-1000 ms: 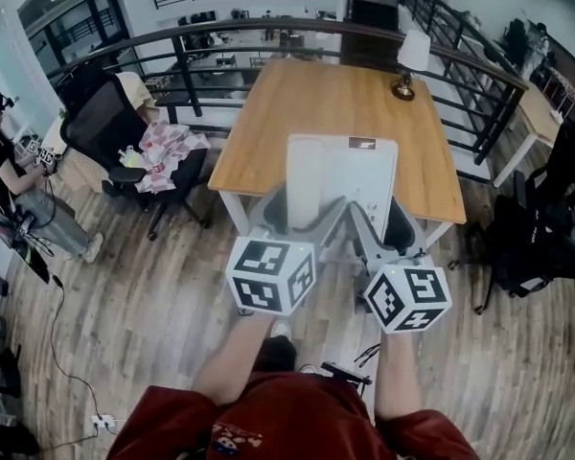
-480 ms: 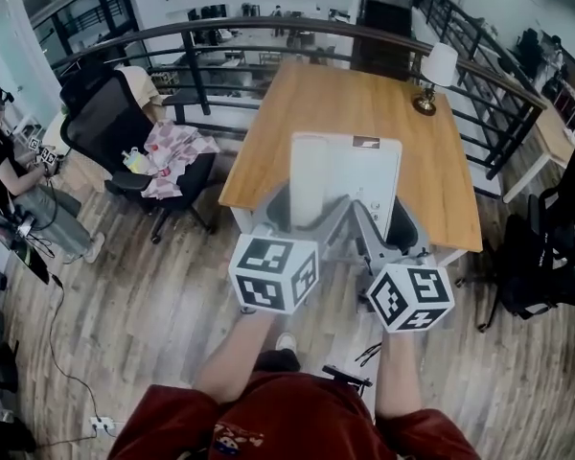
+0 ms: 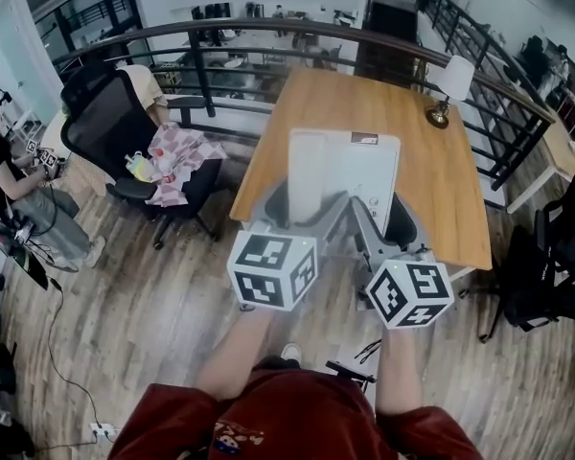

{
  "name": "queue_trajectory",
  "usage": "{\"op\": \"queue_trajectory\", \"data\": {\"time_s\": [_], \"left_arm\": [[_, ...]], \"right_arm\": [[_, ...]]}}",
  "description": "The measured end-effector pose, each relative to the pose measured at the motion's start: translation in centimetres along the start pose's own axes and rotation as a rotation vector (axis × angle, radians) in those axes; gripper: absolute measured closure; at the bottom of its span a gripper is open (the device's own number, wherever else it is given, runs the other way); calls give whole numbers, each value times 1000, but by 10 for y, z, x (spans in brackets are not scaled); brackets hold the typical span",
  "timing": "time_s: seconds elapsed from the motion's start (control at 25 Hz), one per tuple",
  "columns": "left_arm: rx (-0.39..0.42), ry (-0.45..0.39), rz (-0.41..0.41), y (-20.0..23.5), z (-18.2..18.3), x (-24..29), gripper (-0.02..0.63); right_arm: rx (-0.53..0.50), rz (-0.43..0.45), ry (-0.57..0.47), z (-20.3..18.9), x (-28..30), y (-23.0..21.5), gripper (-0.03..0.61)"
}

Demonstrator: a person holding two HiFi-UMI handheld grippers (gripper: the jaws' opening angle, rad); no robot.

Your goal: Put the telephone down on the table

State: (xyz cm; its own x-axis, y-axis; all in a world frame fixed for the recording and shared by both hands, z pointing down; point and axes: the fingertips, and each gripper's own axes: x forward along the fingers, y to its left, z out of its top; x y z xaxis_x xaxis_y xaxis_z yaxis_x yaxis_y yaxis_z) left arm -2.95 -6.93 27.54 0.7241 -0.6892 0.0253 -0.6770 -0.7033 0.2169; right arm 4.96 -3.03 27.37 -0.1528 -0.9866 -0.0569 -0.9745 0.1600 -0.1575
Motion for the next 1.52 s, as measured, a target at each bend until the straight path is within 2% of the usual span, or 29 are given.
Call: {"op": "queue_trajectory", "data": {"time_s": [0.32,0.56,1.04,1.52], "left_arm": [[-13,8,-8,27,2,22,221],[-7,11,-5,39,4,60,221],[-4,15,31,54,12,173,221],[8,43,56,40,3,284,221]], "right_arm": [[-6,-10,12,-4,34,-3,292],[0,-7,11,-5,65,-28,291],[13,25,18,6,146,-113,293],[49,39,25,8,197,-214,293]]}}
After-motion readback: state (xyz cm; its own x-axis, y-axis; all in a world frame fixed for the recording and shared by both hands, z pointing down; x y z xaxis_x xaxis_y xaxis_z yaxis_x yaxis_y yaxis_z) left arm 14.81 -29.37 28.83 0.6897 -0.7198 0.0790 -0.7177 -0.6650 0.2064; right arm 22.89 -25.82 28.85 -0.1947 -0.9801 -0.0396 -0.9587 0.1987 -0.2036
